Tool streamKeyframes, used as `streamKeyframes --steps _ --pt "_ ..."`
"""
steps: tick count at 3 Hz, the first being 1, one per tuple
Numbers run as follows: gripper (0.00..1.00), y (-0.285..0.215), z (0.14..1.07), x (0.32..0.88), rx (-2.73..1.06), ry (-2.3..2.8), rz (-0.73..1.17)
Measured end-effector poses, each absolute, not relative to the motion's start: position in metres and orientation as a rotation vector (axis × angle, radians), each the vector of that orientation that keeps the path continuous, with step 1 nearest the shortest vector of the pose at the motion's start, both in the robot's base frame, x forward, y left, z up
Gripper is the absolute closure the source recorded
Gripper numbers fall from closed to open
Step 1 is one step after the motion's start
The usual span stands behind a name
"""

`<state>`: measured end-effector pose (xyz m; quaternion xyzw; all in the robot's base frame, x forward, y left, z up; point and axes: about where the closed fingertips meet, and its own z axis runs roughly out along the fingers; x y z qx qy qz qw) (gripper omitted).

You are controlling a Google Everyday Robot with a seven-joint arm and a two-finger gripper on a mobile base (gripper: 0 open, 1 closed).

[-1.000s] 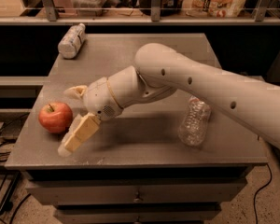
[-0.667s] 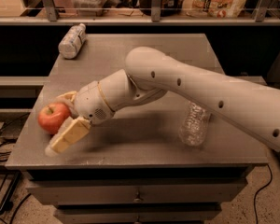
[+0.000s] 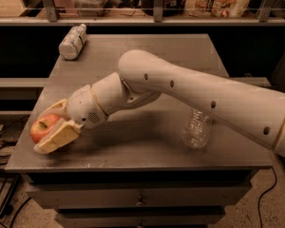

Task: Move apple near blue plastic bottle

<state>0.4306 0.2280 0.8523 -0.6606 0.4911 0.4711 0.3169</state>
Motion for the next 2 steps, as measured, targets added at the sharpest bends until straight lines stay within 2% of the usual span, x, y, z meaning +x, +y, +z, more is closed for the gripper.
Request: streamKeyframes --steps 1,2 --pt "0.96 0.216 0.862 0.445 -1.704 1.313 1.208" --pt "1.00 0.191 0.883 0.485 -1.644 1.362 1.135"
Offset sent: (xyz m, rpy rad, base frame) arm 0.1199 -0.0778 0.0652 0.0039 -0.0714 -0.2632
